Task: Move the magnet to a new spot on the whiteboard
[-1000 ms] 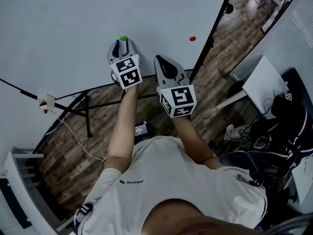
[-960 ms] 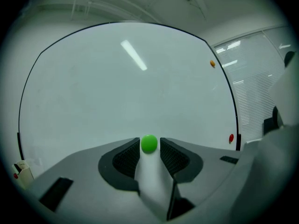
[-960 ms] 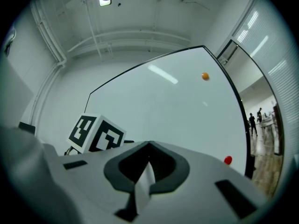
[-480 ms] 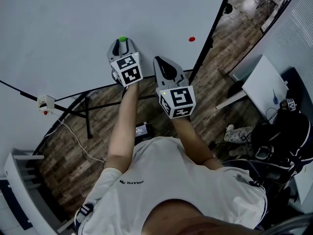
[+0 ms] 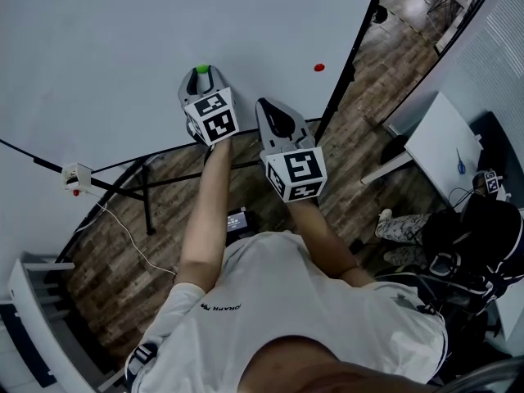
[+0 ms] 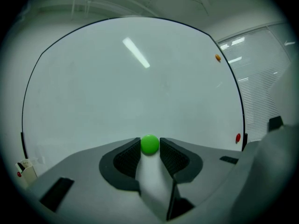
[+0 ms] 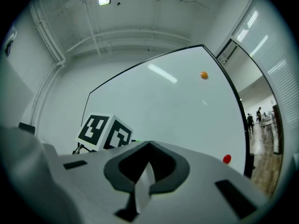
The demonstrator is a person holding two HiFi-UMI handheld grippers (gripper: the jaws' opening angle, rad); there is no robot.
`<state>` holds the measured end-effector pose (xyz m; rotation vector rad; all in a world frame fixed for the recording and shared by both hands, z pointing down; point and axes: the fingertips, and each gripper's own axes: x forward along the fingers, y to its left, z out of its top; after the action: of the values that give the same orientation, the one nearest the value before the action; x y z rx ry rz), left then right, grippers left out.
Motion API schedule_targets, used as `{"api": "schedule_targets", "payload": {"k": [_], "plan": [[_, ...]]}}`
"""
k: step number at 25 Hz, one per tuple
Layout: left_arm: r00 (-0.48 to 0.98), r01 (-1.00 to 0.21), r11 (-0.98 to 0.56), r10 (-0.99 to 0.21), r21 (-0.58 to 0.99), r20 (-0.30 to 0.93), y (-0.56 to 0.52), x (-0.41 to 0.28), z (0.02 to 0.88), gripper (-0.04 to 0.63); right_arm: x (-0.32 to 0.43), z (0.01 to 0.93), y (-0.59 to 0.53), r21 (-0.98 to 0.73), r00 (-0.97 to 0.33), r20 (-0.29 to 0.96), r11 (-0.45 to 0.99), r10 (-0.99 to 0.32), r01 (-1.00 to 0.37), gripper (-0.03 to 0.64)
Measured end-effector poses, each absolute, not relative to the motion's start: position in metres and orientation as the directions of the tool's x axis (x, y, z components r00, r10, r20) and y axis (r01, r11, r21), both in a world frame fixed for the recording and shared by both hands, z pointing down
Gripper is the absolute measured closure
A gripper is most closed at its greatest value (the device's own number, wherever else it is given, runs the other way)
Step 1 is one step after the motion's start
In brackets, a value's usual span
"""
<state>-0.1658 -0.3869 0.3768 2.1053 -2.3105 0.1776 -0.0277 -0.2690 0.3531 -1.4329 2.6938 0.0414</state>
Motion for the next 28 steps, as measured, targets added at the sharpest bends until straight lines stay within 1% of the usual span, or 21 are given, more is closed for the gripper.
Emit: {"api": "schedule_targets", "payload": {"k": [13, 28], "plan": [[-0.12, -0.991, 0.116, -0.99, -0.062, 0.074, -0.383, -0.171, 0.375, 0.477, -0.027, 0.35, -0.265, -0.011, -0.551, -0.089, 0.554, -0.83, -0.833, 0.603], [-0.106, -0.993, 0.102, -0.991, -0.053, 0.083, -0.374, -0.164, 0.371, 0.477, -0.015, 0.343, -0.265, -0.009, -0.529, -0.096, 0.532, -0.843, -0.847, 0.604]]}}
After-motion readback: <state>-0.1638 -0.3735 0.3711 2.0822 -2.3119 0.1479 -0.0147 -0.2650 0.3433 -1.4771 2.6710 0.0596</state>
